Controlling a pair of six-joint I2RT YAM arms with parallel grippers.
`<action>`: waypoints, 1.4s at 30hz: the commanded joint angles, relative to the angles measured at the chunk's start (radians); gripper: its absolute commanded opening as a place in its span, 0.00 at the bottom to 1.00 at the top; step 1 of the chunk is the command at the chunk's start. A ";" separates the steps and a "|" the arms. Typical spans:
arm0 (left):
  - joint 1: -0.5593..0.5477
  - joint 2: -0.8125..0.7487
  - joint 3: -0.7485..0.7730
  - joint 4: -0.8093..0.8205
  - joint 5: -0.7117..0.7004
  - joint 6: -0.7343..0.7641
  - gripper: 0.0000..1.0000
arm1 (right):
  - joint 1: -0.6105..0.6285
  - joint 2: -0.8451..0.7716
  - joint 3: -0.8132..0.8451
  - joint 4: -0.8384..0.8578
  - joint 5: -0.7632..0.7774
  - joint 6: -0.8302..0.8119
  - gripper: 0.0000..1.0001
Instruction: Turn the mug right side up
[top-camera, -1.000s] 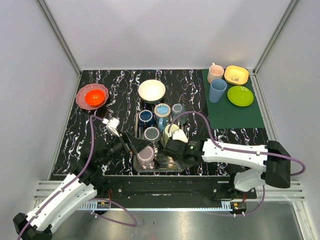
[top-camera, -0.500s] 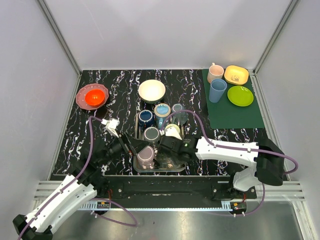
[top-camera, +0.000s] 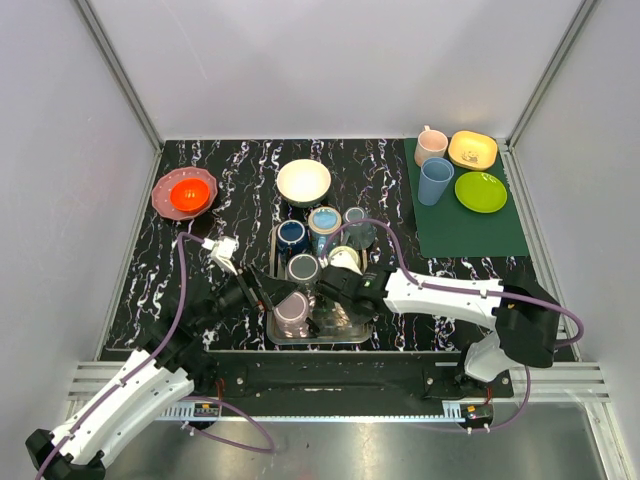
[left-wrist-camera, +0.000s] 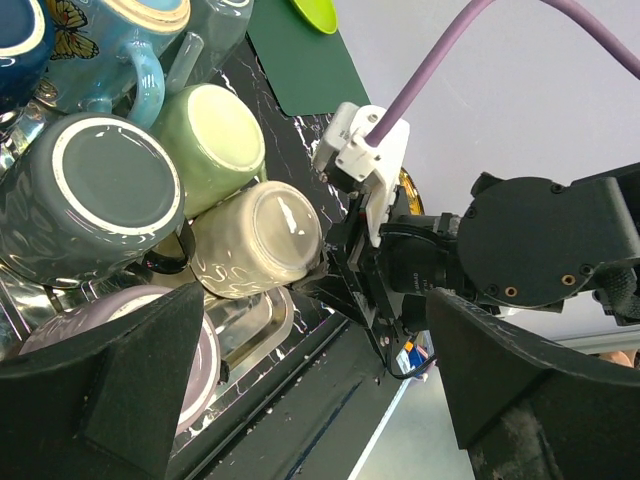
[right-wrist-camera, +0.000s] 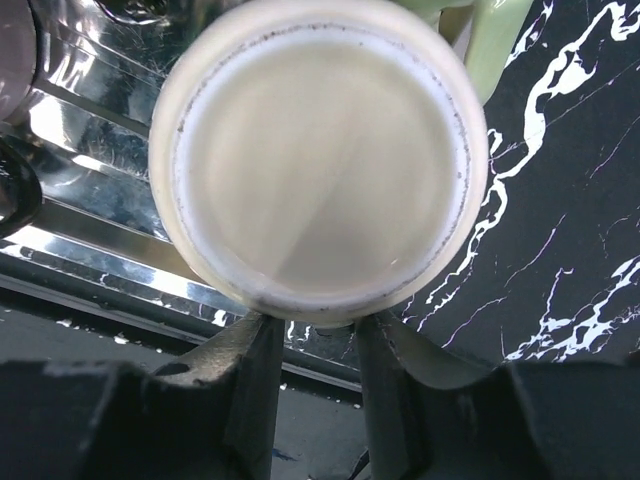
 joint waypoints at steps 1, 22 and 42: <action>-0.002 -0.009 0.014 0.034 -0.019 0.017 0.95 | -0.019 0.037 -0.025 0.055 -0.002 -0.020 0.37; -0.002 -0.047 0.066 0.011 -0.050 0.024 0.94 | -0.003 -0.499 0.067 0.081 -0.132 0.119 0.00; -0.002 0.180 0.159 0.557 0.203 -0.166 0.99 | -0.312 -0.479 -0.307 1.673 -0.632 0.564 0.00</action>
